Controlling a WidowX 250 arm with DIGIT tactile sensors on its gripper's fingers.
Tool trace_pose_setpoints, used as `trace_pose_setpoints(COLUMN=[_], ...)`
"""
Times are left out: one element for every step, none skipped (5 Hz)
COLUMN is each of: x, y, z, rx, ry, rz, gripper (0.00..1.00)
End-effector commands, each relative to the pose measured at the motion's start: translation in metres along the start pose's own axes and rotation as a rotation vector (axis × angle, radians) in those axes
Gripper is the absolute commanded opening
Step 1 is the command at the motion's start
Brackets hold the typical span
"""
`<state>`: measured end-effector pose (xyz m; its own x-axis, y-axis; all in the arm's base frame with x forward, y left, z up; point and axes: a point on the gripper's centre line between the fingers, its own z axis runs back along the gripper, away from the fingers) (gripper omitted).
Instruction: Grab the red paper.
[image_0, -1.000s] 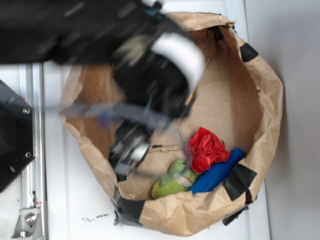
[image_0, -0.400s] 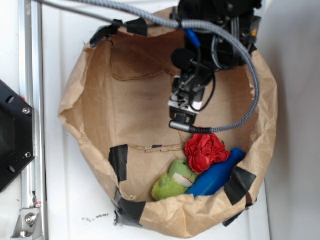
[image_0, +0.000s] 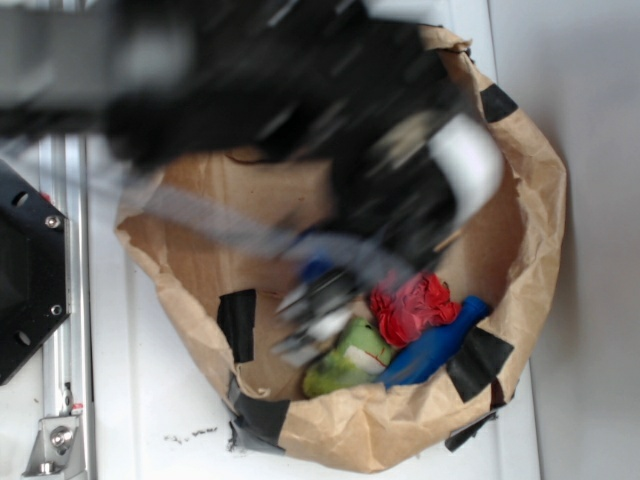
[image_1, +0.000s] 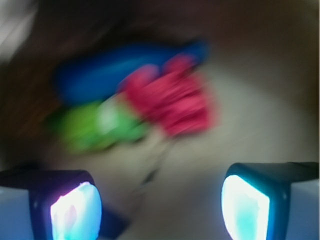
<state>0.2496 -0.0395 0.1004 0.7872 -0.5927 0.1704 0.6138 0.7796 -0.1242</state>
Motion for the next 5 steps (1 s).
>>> trace_pose_setpoints(x=[0.008,0.008,0.008,0.012,0.02], y=[-0.011,-0.011,-0.011,0.011,0.022], z=[0.011,0.011,0.011,-0.002,-0.004], rx=[0.032,0.032,0.032,0.101,0.121], ry=[-0.04,-0.04,-0.04,-0.056,-0.096], rz=[-0.014,-0.014,-0.014,0.01,0.024], gripper=[1.0,1.0,1.0,1.0,1.0])
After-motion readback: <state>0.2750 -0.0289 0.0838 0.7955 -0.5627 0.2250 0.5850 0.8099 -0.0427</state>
